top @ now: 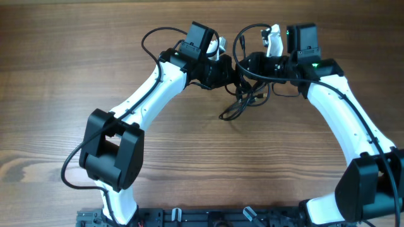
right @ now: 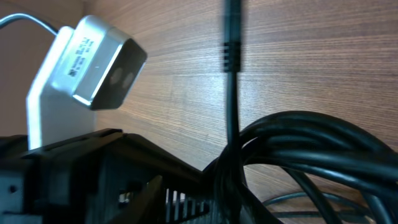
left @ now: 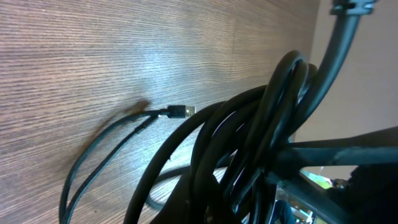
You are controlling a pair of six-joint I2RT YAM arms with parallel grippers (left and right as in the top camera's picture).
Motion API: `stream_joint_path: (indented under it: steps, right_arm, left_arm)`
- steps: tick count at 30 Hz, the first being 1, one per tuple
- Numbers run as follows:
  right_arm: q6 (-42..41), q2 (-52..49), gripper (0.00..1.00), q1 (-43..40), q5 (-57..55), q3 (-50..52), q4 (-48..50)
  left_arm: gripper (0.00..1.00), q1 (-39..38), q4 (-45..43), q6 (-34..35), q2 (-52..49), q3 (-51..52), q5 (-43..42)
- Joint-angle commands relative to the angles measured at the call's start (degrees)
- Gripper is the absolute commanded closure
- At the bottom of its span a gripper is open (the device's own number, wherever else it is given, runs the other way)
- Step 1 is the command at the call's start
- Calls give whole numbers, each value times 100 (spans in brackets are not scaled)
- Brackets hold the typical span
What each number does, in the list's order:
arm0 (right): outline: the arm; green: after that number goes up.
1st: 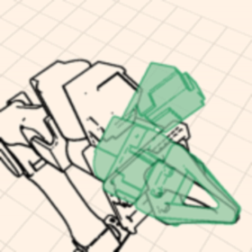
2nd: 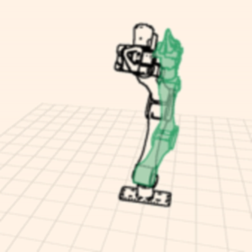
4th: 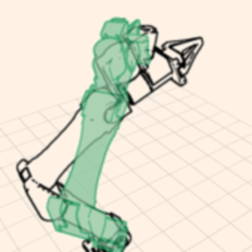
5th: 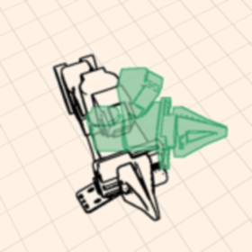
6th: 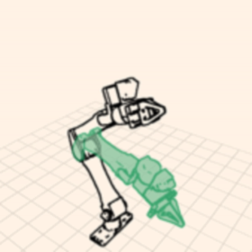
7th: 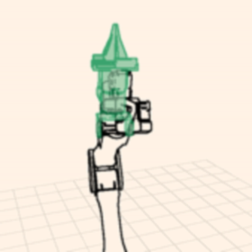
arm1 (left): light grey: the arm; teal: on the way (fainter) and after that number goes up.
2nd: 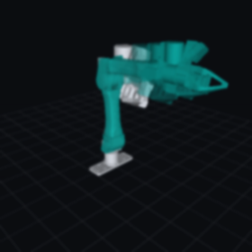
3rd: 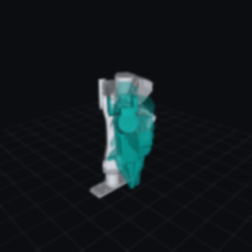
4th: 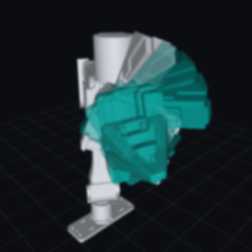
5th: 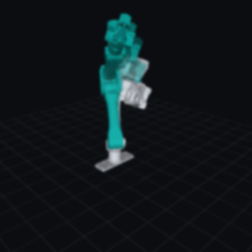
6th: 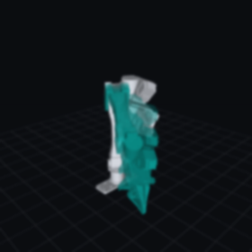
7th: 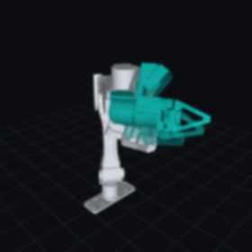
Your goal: Untangle cables
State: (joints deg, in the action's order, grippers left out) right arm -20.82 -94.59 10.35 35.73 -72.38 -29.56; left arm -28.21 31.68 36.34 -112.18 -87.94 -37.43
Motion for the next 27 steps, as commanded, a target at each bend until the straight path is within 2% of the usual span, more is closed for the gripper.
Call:
stream_joint_path:
  steps: [1,9,15,20,23,25,27]
  right_arm:
    - [-37,-175,67,20,-107,-109,-52]
    - [-20,-603,72,20,-326,-105,-232]
    - [9,-605,96,20,-90,-105,-70]
    - [297,-267,96,-133,581,-166,-50]
    - [278,238,96,-533,1357,-166,184]
    - [184,358,96,-723,1858,-166,437]
    - [-293,402,96,-1010,2509,-166,914]
  left_arm:
    - [96,0,-66,61,151,-15,-328]
    - [96,0,-111,59,151,-15,-328]
    - [96,2,-238,57,151,-15,-317]
    - [96,22,-92,11,151,-15,542]
    - [96,22,256,-173,151,-15,1141]
    - [96,22,345,-483,151,-15,1141]
    - [96,22,420,-616,151,-15,1141]
